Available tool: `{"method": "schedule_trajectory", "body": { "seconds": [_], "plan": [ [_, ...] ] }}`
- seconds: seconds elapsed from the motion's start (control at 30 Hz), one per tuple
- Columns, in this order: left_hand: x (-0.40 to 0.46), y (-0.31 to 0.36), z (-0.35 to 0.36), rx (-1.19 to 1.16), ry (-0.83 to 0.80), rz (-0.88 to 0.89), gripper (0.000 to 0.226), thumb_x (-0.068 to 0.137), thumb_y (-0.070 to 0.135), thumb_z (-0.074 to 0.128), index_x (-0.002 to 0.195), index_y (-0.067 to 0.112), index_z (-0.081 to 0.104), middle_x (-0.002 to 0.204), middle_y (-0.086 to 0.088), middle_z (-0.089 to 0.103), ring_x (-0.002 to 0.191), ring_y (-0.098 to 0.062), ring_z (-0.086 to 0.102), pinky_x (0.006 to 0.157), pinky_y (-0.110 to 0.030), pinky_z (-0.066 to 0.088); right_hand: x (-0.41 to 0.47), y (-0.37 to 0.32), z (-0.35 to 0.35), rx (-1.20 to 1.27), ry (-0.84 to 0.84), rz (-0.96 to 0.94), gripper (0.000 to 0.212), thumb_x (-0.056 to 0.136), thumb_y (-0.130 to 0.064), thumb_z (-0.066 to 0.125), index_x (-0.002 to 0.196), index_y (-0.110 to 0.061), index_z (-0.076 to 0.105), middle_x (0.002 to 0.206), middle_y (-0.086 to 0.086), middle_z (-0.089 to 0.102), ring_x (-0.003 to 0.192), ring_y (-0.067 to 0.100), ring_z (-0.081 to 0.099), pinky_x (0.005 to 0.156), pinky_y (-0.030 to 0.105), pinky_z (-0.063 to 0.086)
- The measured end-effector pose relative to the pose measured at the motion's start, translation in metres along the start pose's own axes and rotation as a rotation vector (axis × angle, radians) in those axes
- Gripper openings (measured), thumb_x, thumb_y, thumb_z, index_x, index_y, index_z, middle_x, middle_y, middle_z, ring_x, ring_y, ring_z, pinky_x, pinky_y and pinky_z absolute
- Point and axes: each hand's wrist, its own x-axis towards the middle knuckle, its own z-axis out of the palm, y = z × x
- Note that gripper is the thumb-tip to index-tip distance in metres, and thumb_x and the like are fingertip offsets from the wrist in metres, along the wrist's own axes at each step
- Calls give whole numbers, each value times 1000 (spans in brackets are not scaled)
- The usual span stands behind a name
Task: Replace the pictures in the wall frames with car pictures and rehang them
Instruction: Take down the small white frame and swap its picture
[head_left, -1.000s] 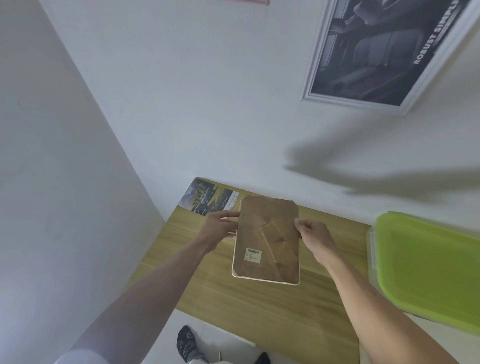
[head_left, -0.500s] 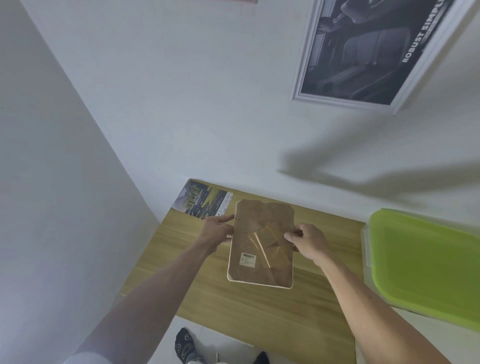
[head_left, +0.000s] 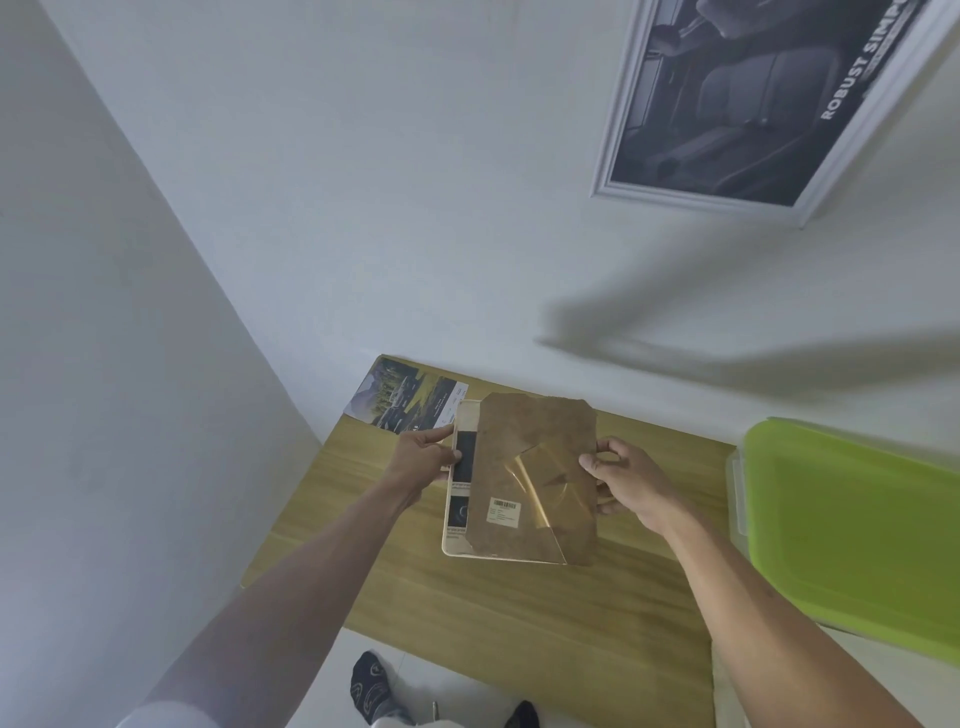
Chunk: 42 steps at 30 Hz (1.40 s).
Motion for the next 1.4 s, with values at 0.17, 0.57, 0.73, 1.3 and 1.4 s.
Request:
{"method": "schedule_trajectory", "body": {
  "seconds": [0.17,0.57,0.73,1.3,1.4],
  "plan": [
    [2,-3,-6,-21,4,-3,50,86,-9,63,133,5,56,104,-15,71,82,-17,69,63,-27,55,0,6,-15,93,-22,19,21,96,-23,66,112,-11,61,92,12,77,75,27,75,60,36,58],
    [0,-10,4,5,-13,-17,49,88,-10,61,135,4,54,104,-15,72,81,-17,69,65,-28,57,-9,48,-82,317,101,92,50,89,12,59,127,-18,54,103,17,73,91,34,69,74,44,55],
    [4,-18,-2,52,7,-14,48,87,-9,62,133,4,56,109,-16,72,89,-20,70,73,-34,58,-8,65,-101,191,345,141,57,94,7,48,141,-25,48,108,6,67,93,26,63,76,38,51],
    [6,-44,2,118,17,-70,49,87,-9,61,133,9,59,94,-11,76,84,-22,72,71,-35,58,27,119,-60,-405,505,277,71,93,-27,58,153,-13,23,148,24,34,135,40,36,107,46,38],
    [5,-42,8,118,6,-64,49,87,-9,61,132,10,59,94,-10,76,82,-21,72,70,-34,58,23,123,-52,-649,392,227,88,87,-49,64,156,-25,14,155,21,19,141,39,24,111,49,33]
  ]
}}
